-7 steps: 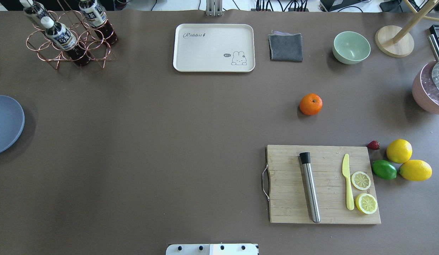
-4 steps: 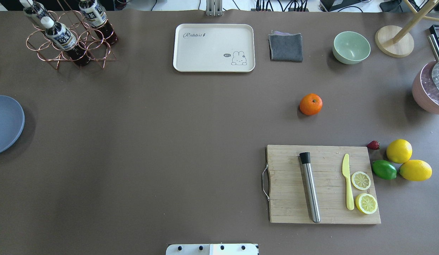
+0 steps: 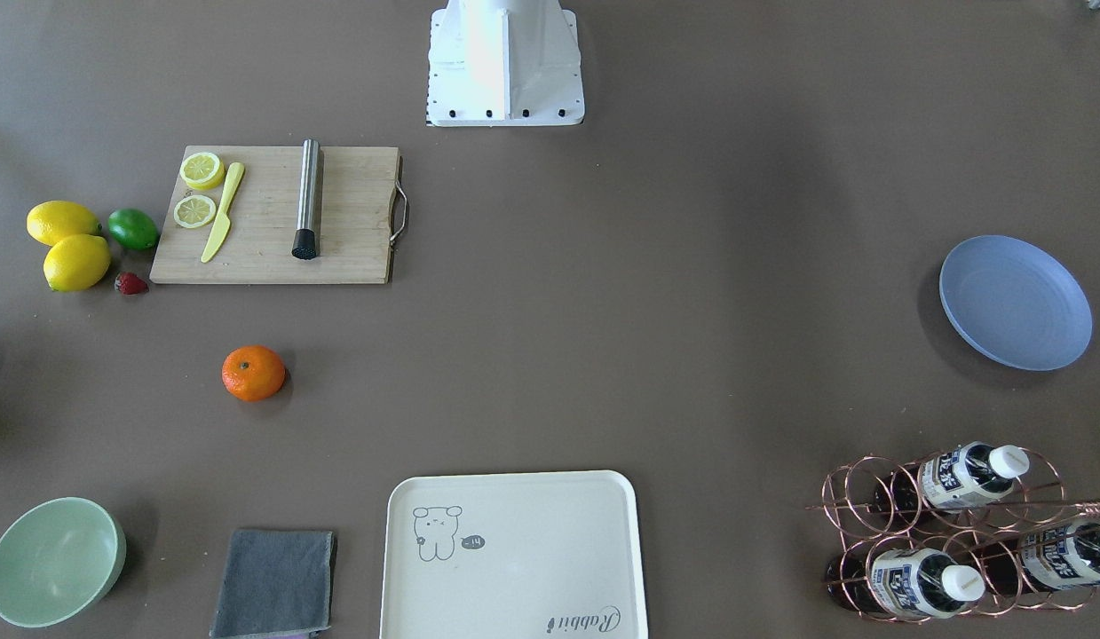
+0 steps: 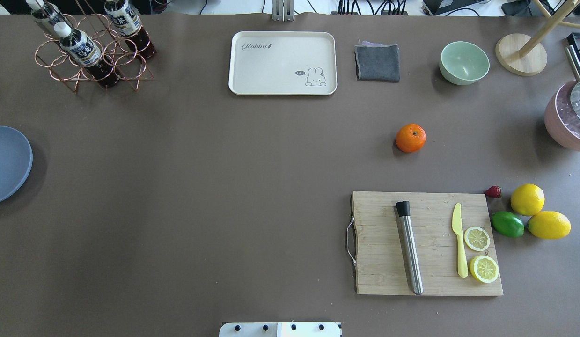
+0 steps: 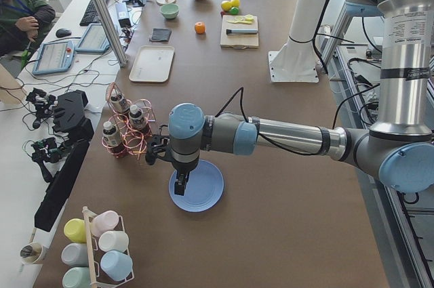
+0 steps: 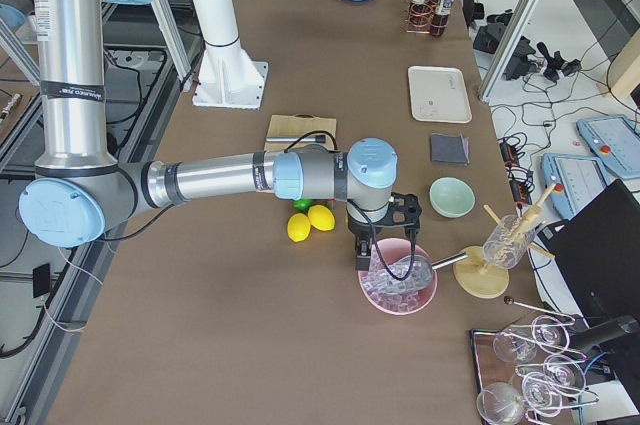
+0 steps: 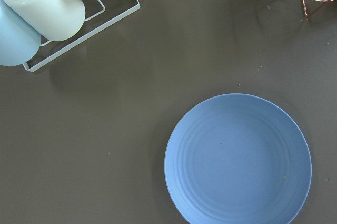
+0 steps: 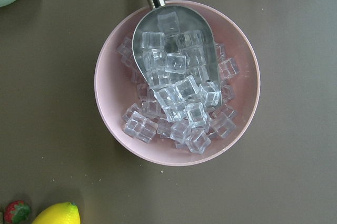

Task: Pick orange to plate

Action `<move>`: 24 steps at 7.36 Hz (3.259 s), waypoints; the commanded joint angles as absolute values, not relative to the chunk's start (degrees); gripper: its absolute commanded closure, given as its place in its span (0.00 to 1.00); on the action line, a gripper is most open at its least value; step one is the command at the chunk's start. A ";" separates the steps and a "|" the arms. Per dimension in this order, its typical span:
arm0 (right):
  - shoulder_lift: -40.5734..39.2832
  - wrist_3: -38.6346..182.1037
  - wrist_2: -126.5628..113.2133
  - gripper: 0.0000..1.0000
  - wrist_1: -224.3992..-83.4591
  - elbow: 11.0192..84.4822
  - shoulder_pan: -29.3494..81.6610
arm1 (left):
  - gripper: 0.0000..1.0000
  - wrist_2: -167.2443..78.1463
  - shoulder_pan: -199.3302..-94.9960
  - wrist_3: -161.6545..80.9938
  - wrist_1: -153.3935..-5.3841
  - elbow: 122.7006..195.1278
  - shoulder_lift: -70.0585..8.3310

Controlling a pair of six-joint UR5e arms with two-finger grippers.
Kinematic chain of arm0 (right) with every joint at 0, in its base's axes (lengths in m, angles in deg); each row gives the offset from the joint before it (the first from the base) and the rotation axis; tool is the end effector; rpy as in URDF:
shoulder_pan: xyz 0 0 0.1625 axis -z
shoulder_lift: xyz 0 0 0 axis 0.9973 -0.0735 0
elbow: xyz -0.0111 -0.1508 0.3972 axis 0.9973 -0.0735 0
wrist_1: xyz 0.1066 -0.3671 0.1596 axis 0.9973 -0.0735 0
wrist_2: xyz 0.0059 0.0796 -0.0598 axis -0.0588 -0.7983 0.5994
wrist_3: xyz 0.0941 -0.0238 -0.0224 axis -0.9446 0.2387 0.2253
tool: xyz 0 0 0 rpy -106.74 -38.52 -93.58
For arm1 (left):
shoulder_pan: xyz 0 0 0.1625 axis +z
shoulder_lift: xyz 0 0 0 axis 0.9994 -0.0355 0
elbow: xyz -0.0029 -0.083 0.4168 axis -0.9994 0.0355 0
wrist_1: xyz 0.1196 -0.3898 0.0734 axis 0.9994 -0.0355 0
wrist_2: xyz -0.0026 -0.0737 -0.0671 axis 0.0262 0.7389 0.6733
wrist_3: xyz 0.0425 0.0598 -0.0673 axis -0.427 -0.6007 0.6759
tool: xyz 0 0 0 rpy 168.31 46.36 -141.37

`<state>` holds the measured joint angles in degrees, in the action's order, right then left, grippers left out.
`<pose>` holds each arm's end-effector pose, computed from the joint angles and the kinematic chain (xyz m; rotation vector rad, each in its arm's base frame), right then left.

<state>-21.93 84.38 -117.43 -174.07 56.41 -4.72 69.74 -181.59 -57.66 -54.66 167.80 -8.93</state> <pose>0.0687 -0.4810 0.5818 0.0370 -0.7652 0.0484 -0.0923 -0.4760 0.5886 0.1930 0.7886 0.0463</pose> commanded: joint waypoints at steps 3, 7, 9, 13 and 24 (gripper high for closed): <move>-19.27 83.50 -117.69 0.00 -174.12 56.53 -2.99 | 0.02 70.24 -181.57 -55.85 -71.59 153.95 -10.66; -16.80 76.90 -117.69 0.00 -174.04 57.85 0.44 | 0.02 71.11 -180.35 -55.33 -88.27 140.55 -10.66; -16.44 76.72 -117.69 0.00 -174.04 58.20 1.23 | 0.02 74.62 -176.76 -50.96 -91.93 138.27 -10.39; -16.44 75.42 -118.04 0.00 -172.90 58.20 1.32 | 0.02 74.63 -167.27 -47.85 -98.02 134.83 -10.39; -16.53 74.97 -117.95 0.00 -171.49 58.29 2.20 | 1.00 74.81 -162.85 -47.94 -98.11 132.11 -9.78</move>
